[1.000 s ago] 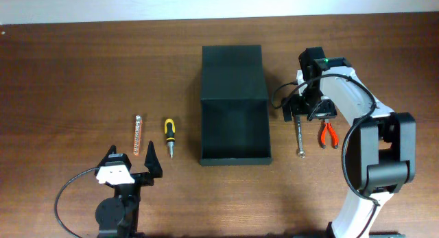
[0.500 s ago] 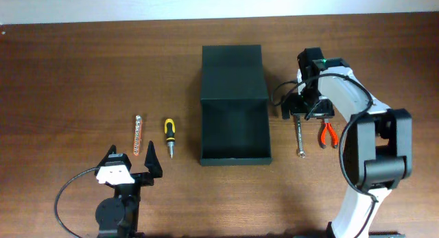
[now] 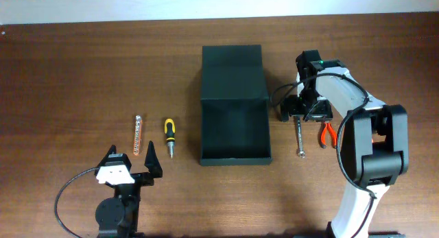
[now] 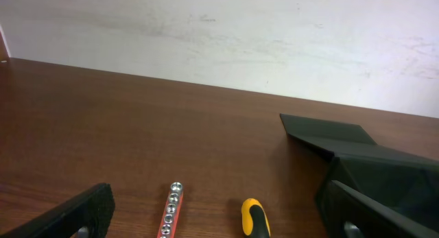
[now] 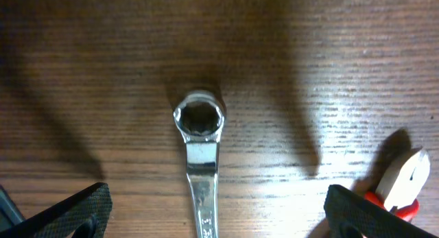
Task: Pack container
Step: 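Lower the right gripper down onto the wrench's ring end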
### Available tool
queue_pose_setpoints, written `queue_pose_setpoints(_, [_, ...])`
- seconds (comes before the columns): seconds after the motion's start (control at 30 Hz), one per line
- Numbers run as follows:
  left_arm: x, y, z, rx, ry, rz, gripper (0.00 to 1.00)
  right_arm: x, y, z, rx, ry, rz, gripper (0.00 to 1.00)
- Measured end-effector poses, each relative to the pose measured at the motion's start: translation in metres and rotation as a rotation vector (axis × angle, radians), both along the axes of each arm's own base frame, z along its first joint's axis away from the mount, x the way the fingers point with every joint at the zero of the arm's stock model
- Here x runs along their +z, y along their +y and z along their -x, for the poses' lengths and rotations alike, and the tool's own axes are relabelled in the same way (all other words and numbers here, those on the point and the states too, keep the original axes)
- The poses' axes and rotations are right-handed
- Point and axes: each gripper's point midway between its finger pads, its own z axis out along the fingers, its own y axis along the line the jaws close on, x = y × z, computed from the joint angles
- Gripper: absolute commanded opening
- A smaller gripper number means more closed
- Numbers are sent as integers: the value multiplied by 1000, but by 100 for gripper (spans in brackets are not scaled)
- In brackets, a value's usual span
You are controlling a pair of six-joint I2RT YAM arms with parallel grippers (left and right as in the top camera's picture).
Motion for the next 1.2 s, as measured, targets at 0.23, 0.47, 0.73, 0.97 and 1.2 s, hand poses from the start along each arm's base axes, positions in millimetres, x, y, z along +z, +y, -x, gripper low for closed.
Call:
queue_pose_setpoints(0.23, [0,0,0,0,0,0,99,0,0,1,0,5,0,99])
queue_pose_setpoints(0.47, [0,0,0,0,0,0,99,0,-1,7,0,28,2,99])
queue_pose_setpoints(0.73, [0,0,0,0,0,0,99,10,-2,18,0,58,5,99])
queue_pose_setpoints(0.97, [0,0,0,0,0,0,99,29,-2,26,-1,55,5,99])
queue_pose_setpoints(1.2, [0,0,0,0,0,0,99,56,6,28,9,-5,0,99])
